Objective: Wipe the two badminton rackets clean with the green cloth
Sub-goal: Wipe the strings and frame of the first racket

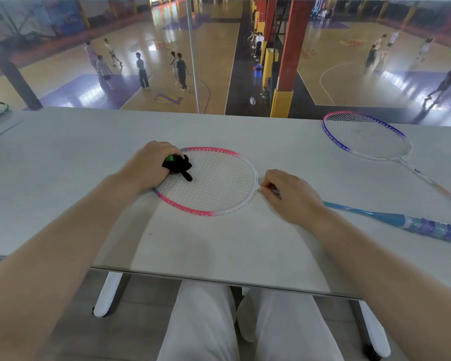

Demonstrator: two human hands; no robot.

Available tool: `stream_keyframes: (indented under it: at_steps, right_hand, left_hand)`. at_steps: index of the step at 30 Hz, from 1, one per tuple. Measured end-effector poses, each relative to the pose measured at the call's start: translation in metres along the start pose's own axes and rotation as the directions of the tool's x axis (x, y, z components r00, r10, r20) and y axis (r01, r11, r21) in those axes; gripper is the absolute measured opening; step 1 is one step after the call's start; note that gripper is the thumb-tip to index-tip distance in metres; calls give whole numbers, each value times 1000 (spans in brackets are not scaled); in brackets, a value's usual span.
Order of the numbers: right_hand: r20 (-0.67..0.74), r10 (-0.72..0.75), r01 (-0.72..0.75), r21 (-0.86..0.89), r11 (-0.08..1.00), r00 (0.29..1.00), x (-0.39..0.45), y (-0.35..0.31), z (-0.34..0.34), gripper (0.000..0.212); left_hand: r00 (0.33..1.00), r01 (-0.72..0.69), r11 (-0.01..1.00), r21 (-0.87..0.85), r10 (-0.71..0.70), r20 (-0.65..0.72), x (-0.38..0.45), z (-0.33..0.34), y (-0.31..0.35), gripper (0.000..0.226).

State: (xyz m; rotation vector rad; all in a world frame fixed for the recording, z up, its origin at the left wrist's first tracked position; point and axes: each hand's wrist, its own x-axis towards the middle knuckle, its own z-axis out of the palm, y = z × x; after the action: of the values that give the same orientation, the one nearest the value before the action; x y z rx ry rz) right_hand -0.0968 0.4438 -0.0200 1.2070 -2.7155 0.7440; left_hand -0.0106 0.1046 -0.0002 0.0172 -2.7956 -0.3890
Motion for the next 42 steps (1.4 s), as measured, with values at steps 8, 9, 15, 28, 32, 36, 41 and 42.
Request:
stream_keyframes:
  at_steps: [8,9,15,28,32,36,41,42]
  right_hand:
    - [3,27,-27,6,1000,1000,-2,-4,-2,15]
    - [0,21,-21,10,1000,1000,-2,-4,-3,15]
    - [-2,20,-20,13,1000,1000,-3,-4,-3,16]
    - [-10,4,-4,0,1000,1000,-2,-3,-4,16]
    - [-4,-7,7,4,1000,1000,-1,-2,-3,16]
    - [-4,-9,9,1,1000,1000,-1,-3,-3,16]
    - [-5,-3,3,-2,1000,1000,-2,-3,-2,16]
    - [-7,1,-1,-4,1000,1000,-2,-3,-2,16]
  left_hand:
    - [999,-9,999,-46,10,32,-69,-17,7,39]
    - [999,-10,999,-51,12,41,-74,-18,8,38]
    - [999,27,1000,-8,-27,-22,-76,-16,16,38]
    - [989,147,977,153,-142,-41,19,-2,-6,41]
    - [990,137,979,153,-132,-44,37,6,-6,36]
    - [996,85,991,108,-85,-5,33,3,-12,37]
    - [999,44,997,69,-45,5,-1,-8,-15,39]
    - [999,47,997,61,-47,4,-9,-10,-15,39]
